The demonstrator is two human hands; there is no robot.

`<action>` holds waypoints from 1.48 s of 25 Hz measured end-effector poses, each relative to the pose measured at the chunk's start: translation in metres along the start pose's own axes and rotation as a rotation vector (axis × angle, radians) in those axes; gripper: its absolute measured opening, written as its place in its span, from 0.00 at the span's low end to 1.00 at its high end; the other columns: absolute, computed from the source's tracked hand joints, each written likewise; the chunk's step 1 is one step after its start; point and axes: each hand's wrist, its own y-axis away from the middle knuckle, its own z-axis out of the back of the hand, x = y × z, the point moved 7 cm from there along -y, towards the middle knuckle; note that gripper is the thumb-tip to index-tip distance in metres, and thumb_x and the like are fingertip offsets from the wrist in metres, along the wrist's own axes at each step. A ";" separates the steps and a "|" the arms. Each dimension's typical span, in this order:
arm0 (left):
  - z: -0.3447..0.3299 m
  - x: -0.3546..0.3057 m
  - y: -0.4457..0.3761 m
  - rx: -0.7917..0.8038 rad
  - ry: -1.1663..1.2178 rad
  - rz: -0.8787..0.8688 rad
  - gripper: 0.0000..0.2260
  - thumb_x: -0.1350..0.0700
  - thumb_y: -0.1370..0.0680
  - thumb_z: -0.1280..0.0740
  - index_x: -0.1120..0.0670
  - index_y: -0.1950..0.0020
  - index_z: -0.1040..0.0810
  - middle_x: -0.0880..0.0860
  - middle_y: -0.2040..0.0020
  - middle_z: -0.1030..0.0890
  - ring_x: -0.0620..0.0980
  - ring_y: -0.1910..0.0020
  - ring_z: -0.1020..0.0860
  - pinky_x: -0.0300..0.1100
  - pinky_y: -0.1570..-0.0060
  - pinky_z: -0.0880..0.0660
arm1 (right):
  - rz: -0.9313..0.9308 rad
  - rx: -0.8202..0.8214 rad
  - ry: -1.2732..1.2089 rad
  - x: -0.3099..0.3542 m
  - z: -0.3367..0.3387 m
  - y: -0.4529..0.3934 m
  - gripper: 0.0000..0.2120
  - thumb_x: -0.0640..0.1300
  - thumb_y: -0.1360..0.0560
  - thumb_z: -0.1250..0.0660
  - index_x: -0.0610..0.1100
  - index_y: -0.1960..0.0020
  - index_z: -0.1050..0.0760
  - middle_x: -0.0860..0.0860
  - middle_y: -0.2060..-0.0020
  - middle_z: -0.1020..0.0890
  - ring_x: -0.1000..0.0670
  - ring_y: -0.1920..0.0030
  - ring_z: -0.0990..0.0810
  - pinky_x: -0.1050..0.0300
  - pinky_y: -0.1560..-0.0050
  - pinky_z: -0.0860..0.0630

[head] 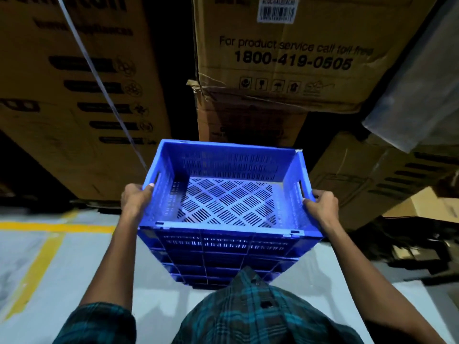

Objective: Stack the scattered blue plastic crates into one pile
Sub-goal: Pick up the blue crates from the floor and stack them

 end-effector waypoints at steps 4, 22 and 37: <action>-0.001 -0.001 -0.003 0.049 -0.010 -0.026 0.16 0.48 0.23 0.31 0.62 0.51 0.17 0.66 0.51 0.16 0.64 0.50 0.17 0.53 0.56 0.22 | 0.001 0.078 0.034 -0.014 -0.011 0.007 0.23 0.43 0.25 0.33 0.44 0.30 0.28 0.42 0.38 0.19 0.38 0.39 0.21 0.52 0.40 0.26; -0.007 -0.029 0.029 -0.007 -0.492 -0.524 0.26 0.43 0.20 0.40 0.59 0.29 0.33 0.64 0.36 0.27 0.65 0.38 0.27 0.58 0.41 0.29 | 0.176 -0.200 0.379 0.026 -0.016 0.078 0.15 0.47 0.24 0.38 0.39 0.42 0.30 0.37 0.46 0.23 0.33 0.50 0.21 0.46 0.54 0.24; -0.078 -0.057 0.131 0.514 -0.614 -1.281 0.33 0.41 0.28 0.29 0.47 0.26 0.33 0.48 0.23 0.35 0.52 0.25 0.35 0.54 0.33 0.36 | 0.116 -0.036 0.238 0.034 -0.065 0.153 0.22 0.50 0.18 0.43 0.42 0.27 0.32 0.43 0.22 0.41 0.35 0.22 0.57 0.33 0.26 0.44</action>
